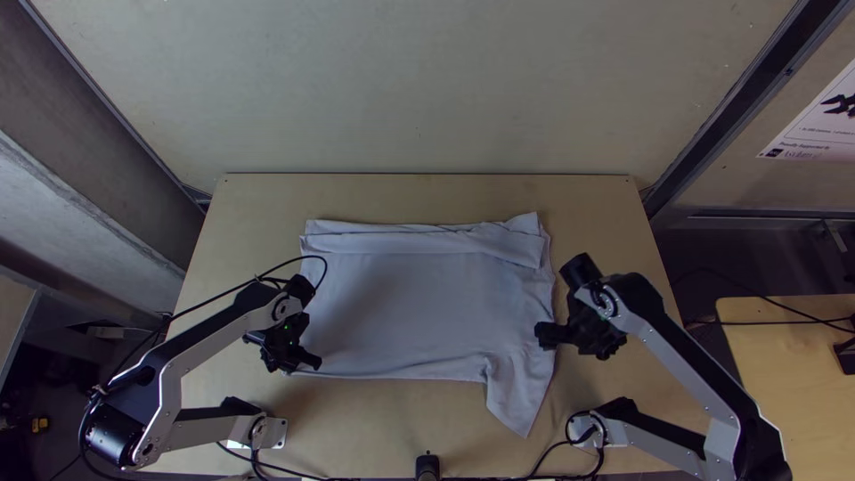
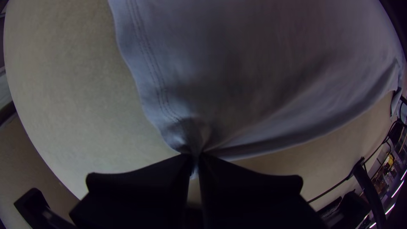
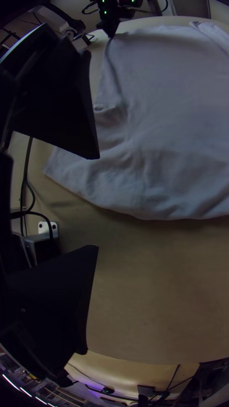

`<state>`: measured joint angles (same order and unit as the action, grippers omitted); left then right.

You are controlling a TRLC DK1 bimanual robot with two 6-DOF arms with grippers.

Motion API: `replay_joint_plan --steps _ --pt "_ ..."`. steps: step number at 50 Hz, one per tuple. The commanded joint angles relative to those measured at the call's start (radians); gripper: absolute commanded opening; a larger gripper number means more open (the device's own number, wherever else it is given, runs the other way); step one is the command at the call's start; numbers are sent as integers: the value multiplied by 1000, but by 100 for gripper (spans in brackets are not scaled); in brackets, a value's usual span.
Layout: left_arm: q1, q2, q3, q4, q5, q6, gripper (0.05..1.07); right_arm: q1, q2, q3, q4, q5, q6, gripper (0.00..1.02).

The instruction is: Fold the t-shirt

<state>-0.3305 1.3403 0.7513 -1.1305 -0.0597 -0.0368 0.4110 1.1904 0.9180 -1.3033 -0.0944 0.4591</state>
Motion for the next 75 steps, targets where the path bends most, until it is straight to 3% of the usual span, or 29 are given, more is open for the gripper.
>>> replay_joint_plan --steps 1,14,28,34,37,40,42,45,46,58,64,75 --pt "16 -30 -3 3 6 -3 8 34 26 -50 -22 2 73 92" --pt "21 -47 -7 1 8 -12 8 49 150 -171 9 -123 62 93" --pt "24 -44 -3 6 11 -18 8 86 256 -200 99 -189 50 92" --pt "25 -49 3 6 11 -18 8 84 299 -229 165 -208 43 84" --pt "27 -49 6 6 11 -18 8 86 316 -246 188 -209 39 77" --pt "27 -49 6 6 11 -18 8 111 324 -255 200 -208 30 62" --pt "27 -49 8 6 11 -23 8 126 314 -261 217 -208 30 45" --pt "27 -49 8 5 11 -23 8 138 298 -263 254 -183 30 7" --pt "27 -49 8 6 11 -23 8 141 285 -260 263 -174 35 2" --pt "42 -64 31 6 11 -26 8 140 124 -189 207 -174 43 3" --pt "61 -104 59 6 14 -25 8 84 46 -146 159 -171 38 3" --pt "154 -170 95 1 29 -2 8 -106 -5 -120 79 -133 -85 3"
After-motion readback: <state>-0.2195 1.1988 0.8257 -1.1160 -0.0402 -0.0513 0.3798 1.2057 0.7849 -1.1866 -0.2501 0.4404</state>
